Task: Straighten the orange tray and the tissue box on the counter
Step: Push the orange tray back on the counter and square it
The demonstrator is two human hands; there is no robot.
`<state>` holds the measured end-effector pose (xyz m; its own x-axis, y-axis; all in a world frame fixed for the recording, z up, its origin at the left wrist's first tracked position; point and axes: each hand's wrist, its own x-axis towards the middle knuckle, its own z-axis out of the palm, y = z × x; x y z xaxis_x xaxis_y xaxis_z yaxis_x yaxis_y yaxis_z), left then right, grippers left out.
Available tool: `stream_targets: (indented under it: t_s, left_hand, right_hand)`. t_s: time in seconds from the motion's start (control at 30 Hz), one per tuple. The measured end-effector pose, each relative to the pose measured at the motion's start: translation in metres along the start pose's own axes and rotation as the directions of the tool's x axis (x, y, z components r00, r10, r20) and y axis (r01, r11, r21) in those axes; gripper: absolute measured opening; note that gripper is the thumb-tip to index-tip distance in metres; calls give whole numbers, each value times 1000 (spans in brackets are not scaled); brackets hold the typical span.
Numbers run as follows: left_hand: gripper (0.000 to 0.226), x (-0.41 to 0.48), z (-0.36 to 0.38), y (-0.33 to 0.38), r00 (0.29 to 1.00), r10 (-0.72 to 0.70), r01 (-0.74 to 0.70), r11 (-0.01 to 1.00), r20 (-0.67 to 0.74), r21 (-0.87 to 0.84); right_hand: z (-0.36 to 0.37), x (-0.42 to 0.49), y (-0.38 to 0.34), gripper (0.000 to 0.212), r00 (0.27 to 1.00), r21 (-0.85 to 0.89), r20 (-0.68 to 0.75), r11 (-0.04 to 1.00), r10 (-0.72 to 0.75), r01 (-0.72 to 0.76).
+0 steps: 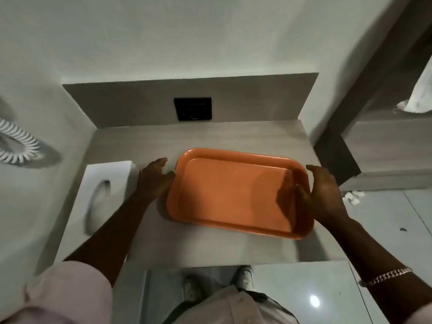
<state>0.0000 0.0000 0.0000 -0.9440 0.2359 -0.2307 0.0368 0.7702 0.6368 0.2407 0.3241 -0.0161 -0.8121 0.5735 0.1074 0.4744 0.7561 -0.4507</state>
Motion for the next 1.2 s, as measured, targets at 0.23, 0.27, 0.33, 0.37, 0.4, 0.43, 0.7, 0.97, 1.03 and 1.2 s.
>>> stream_targets:
  t_s: [0.23, 0.27, 0.33, 0.37, 0.4, 0.43, 0.7, 0.97, 1.03, 1.2]
  left_hand:
    - [38, 7, 5, -9, 990, -141, 140, 967, 9, -213]
    - [35, 8, 5, -8, 986, -163, 164, 952, 27, -258]
    - [30, 8, 6, -8, 978, -187, 208, 921, 94, -328]
    - [29, 9, 6, -9, 974, -195, 223, 912, 114, -345]
    - [29, 9, 6, -9, 972, -199, 232, 907, 127, -351]
    - [29, 10, 6, -10, 970, -201, 237, 904, 134, -357]
    - [26, 16, -5, -8, 968, -222, 252, 879, 121, -404]
    - [27, 27, -18, 0, 976, -208, 216, 903, 60, -372]
    - [26, 29, -19, 1, 975, -217, 221, 906, 53, -360]
    - [25, 33, -19, 0, 971, -236, 236, 921, 38, -310]
  right_hand:
    - [6, -4, 3, 23, 958, 132, 67, 949, 280, -286]
    - [4, -3, 4, 24, 945, 136, 96, 937, 312, -323]
    - [5, -1, 7, 19, 932, 121, 119, 927, 342, -356]
    - [6, 0, 7, 17, 932, 122, 115, 926, 343, -356]
    - [6, 0, 7, 17, 932, 129, 108, 925, 346, -358]
    - [6, 0, 7, 16, 933, 138, 101, 923, 347, -358]
    - [-3, 27, -4, 17, 960, 130, 47, 951, 275, -279]
    - [-4, 74, -22, 20, 967, 102, 85, 964, 239, -247]
    - [-1, 82, -25, 21, 963, 94, 95, 961, 251, -259]
    - [8, 91, -27, 21, 958, 112, 132, 956, 255, -270]
